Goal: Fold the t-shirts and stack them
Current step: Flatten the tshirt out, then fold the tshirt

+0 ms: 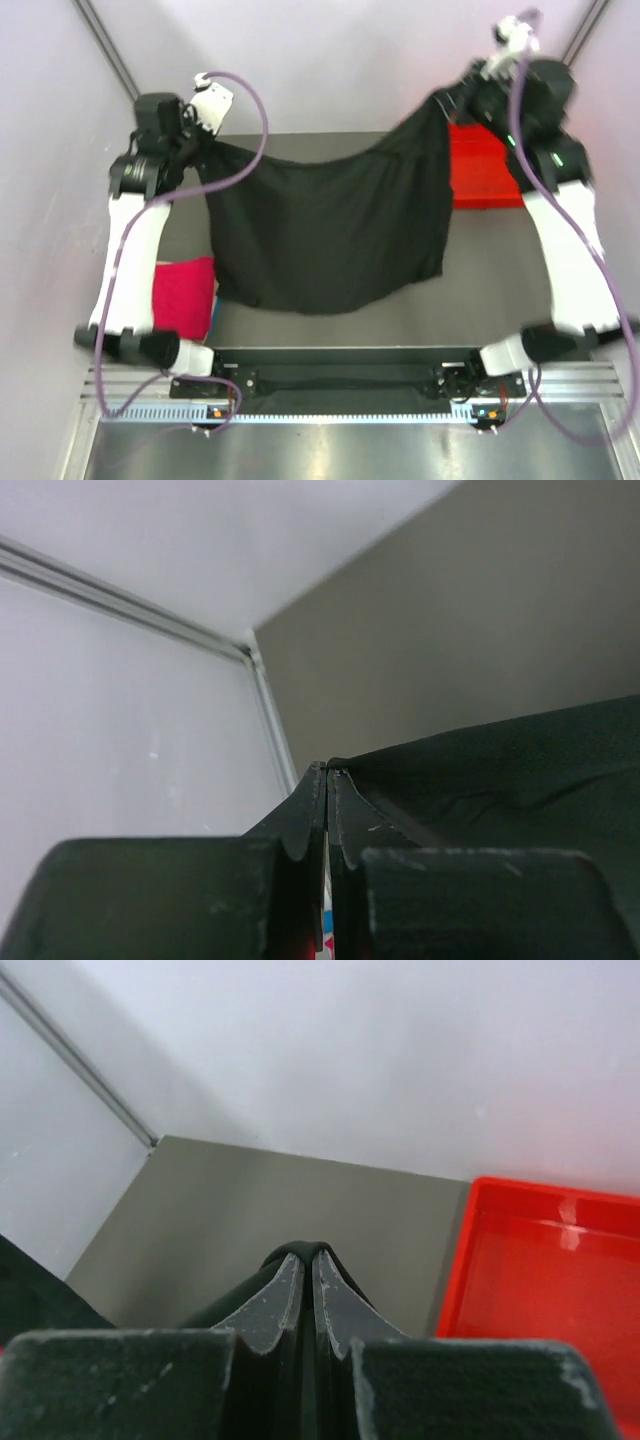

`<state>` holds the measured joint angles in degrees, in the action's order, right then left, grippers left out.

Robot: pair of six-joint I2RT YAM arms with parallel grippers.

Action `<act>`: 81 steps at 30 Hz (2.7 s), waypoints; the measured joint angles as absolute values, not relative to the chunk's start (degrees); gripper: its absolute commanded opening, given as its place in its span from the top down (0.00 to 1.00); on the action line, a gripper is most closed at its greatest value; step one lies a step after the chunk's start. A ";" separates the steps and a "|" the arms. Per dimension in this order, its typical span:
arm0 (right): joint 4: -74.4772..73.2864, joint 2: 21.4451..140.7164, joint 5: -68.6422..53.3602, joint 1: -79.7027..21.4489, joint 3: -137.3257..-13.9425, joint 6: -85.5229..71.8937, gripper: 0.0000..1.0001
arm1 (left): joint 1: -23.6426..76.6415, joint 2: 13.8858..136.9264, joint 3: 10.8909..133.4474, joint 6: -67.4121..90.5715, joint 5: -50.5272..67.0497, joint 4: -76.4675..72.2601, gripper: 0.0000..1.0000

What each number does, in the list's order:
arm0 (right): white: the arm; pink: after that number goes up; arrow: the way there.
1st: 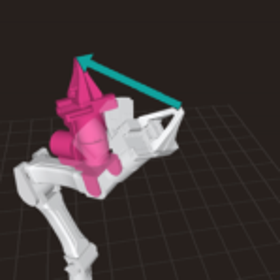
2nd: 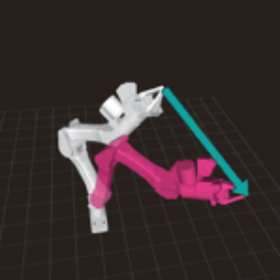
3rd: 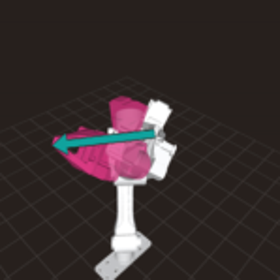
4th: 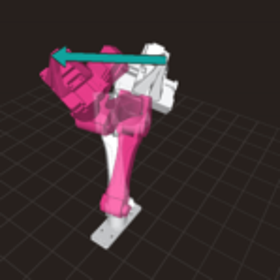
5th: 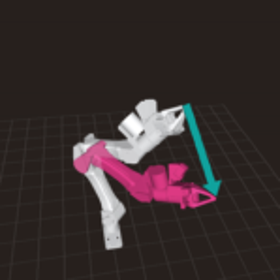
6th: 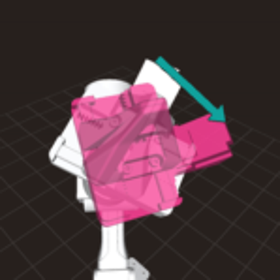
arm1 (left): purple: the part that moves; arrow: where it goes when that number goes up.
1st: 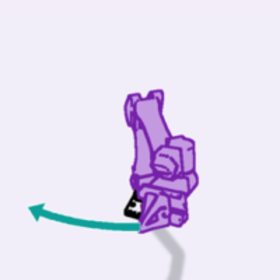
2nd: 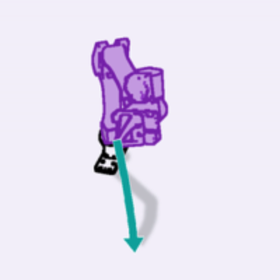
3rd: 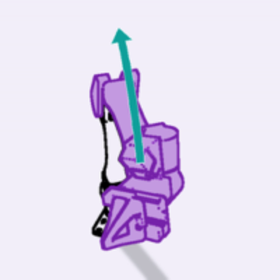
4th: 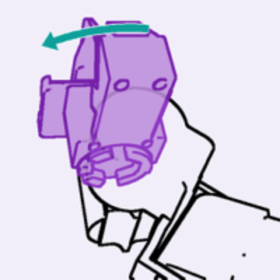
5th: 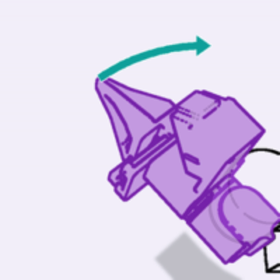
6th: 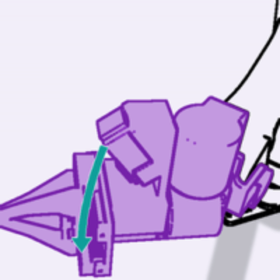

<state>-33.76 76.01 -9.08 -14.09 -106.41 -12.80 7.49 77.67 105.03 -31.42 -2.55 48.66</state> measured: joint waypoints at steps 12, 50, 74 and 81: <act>-24.36 109.36 -15.42 -7.86 -135.92 -22.63 1.00 | -3.03 105.82 132.09 -31.38 -2.85 51.13 1.00; -31.22 34.57 -22.22 -3.38 -27.92 -28.77 1.00 | -2.35 64.23 51.18 -40.14 -0.91 50.72 1.00; -15.27 99.48 -13.10 -15.00 -68.53 -11.77 1.00 | -2.70 95.72 62.19 -34.81 -8.58 32.05 1.00; -19.14 106.59 -11.97 -15.00 -77.56 -6.28 1.00 | -2.70 100.44 65.65 -34.09 -8.88 30.30 1.00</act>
<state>-19.14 106.59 -11.97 -15.00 -77.56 -6.28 -2.70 100.44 65.65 -34.09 -8.88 30.30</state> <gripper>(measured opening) 0.013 0.010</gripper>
